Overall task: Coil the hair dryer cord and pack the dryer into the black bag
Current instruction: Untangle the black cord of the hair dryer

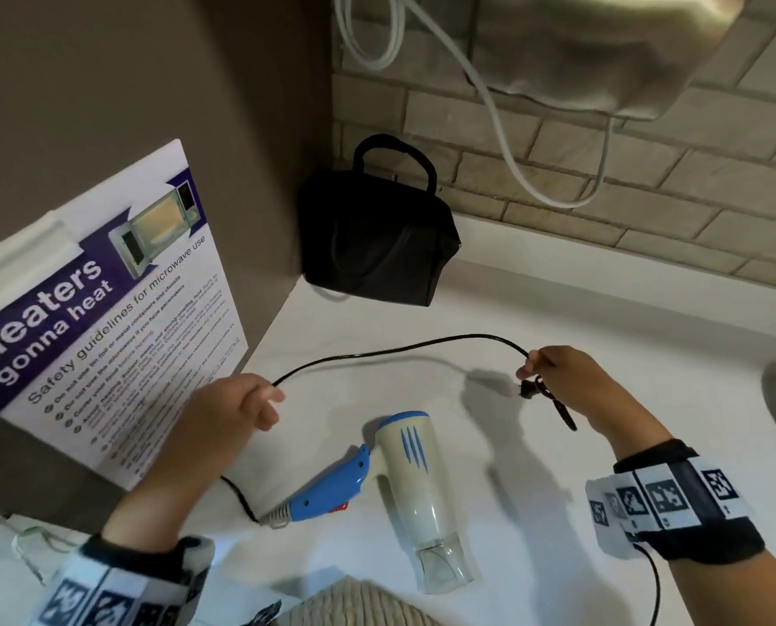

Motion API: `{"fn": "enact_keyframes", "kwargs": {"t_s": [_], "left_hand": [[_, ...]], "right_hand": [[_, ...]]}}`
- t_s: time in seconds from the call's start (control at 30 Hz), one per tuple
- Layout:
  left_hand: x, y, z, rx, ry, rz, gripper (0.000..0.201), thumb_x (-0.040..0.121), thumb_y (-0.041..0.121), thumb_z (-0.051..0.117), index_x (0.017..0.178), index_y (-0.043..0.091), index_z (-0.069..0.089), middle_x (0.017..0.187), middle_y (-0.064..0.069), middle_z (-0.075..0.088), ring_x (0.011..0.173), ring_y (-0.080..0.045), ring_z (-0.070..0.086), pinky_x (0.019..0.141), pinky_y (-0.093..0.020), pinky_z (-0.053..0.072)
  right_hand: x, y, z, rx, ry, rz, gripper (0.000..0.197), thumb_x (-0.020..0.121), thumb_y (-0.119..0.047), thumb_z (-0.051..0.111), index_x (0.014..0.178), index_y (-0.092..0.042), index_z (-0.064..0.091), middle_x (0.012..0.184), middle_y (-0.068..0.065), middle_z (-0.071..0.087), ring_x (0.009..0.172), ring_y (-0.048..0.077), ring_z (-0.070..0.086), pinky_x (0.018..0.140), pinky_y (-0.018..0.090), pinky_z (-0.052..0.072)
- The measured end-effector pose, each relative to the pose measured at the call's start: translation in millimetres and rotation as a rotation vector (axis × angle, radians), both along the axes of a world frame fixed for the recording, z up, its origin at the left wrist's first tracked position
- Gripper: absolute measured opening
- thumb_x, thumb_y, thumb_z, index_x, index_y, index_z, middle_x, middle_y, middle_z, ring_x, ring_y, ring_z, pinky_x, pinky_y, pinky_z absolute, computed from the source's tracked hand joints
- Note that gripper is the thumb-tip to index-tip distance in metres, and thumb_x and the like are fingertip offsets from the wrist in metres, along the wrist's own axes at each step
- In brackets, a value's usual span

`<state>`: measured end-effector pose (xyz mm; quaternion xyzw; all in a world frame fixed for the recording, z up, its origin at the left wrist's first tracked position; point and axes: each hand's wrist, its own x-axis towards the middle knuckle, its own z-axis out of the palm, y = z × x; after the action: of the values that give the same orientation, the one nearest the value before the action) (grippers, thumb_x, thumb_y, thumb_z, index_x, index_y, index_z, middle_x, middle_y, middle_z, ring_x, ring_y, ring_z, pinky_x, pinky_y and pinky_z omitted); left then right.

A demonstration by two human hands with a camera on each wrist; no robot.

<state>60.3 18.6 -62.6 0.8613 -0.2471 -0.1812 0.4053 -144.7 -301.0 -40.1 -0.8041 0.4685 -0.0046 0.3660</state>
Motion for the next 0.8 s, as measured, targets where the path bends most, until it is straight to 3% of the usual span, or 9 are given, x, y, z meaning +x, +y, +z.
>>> {"fn": "enact_keyframes", "kwargs": {"t_s": [0.07,0.17,0.23,0.33,0.43,0.53,0.63,0.7,0.8], "left_hand": [[-4.3,-15.6,-8.9,0.125,-0.199,0.001,0.015,0.089,0.02,0.052,0.088,0.015,0.066,0.074,-0.004,0.066,0.077,-0.027,0.062,0.07,-0.032,0.042],[-16.6,-45.8,-7.3,0.227,-0.479,-0.075,0.047,0.09,0.018,0.058,0.132,0.0,0.049,0.124,-0.023,0.057,0.115,-0.04,0.052,0.095,-0.048,0.042],[-29.9,-66.8,12.0,0.097,-0.597,-0.227,0.055,0.091,0.029,0.057,0.141,0.013,0.041,0.146,-0.011,0.041,0.135,-0.034,0.036,0.106,-0.049,0.033],[-54.5,-94.4,42.1,-0.019,-0.662,-0.548,0.059,0.091,0.046,0.049,0.145,0.028,0.032,0.156,0.008,0.025,0.147,-0.019,0.008,0.115,-0.039,0.011],[-69.8,-116.6,52.1,0.108,-0.643,-0.665,0.07,0.084,0.057,0.043,0.146,0.028,0.028,0.15,0.009,0.036,0.146,-0.014,0.012,0.117,-0.036,0.004],[-65.2,-122.3,53.0,0.254,-0.661,-0.68,0.044,0.092,0.03,0.052,0.135,0.024,0.045,0.127,0.004,0.053,0.129,-0.012,0.042,0.117,-0.033,0.013],[-55.4,-111.0,62.6,0.017,-0.376,-0.624,0.032,0.089,0.003,0.052,0.116,0.016,0.063,0.094,0.0,0.061,0.09,-0.012,0.062,0.087,-0.024,0.047],[-50.4,-103.1,68.6,-0.134,-0.226,-0.558,0.021,0.092,0.005,0.05,0.101,0.012,0.068,0.078,0.002,0.059,0.07,-0.003,0.056,0.066,-0.011,0.044],[-45.2,-97.3,74.0,-0.33,-0.138,-0.433,0.024,0.096,0.014,0.05,0.082,0.022,0.068,0.067,0.001,0.063,0.059,0.0,0.057,0.061,-0.008,0.043]], "right_hand": [[1.6,12.7,13.4,0.085,-0.076,0.017,0.029,0.095,-0.006,0.036,0.08,-0.006,0.06,0.087,0.006,0.073,0.071,0.016,0.062,0.05,0.01,0.042],[7.8,29.2,30.5,0.065,-0.039,0.142,0.033,0.098,-0.022,0.04,0.08,-0.01,0.064,0.077,-0.005,0.073,0.069,0.01,0.055,0.06,0.02,0.039],[14.1,40.3,40.4,0.09,-0.016,0.212,0.035,0.098,-0.024,0.04,0.076,-0.013,0.064,0.076,-0.004,0.074,0.072,0.01,0.056,0.065,0.023,0.039],[24.6,59.6,53.8,0.116,-0.018,0.307,0.037,0.098,-0.025,0.039,0.072,-0.015,0.064,0.074,-0.003,0.073,0.077,0.012,0.058,0.076,0.025,0.041],[31.7,76.5,64.9,0.147,-0.067,0.346,0.039,0.097,-0.031,0.038,0.072,-0.014,0.062,0.074,-0.001,0.069,0.077,0.014,0.059,0.08,0.027,0.042],[32.3,79.9,70.9,0.214,-0.104,0.397,0.044,0.097,-0.032,0.033,0.071,-0.013,0.064,0.078,0.006,0.072,0.086,0.023,0.063,0.095,0.033,0.04],[25.8,71.6,77.2,0.394,-0.207,0.409,0.06,0.101,-0.042,0.02,0.093,-0.008,0.068,0.091,0.01,0.075,0.092,0.018,0.067,0.096,0.03,0.04],[21.2,65.1,78.4,0.535,-0.314,0.414,0.072,0.097,-0.054,0.011,0.111,-0.008,0.064,0.103,0.014,0.072,0.1,0.02,0.067,0.093,0.031,0.042],[18.7,62.2,72.5,0.63,-0.386,0.433,0.074,0.093,-0.059,0.008,0.118,-0.016,0.063,0.102,0.012,0.072,0.104,0.022,0.065,0.096,0.031,0.045]]}}
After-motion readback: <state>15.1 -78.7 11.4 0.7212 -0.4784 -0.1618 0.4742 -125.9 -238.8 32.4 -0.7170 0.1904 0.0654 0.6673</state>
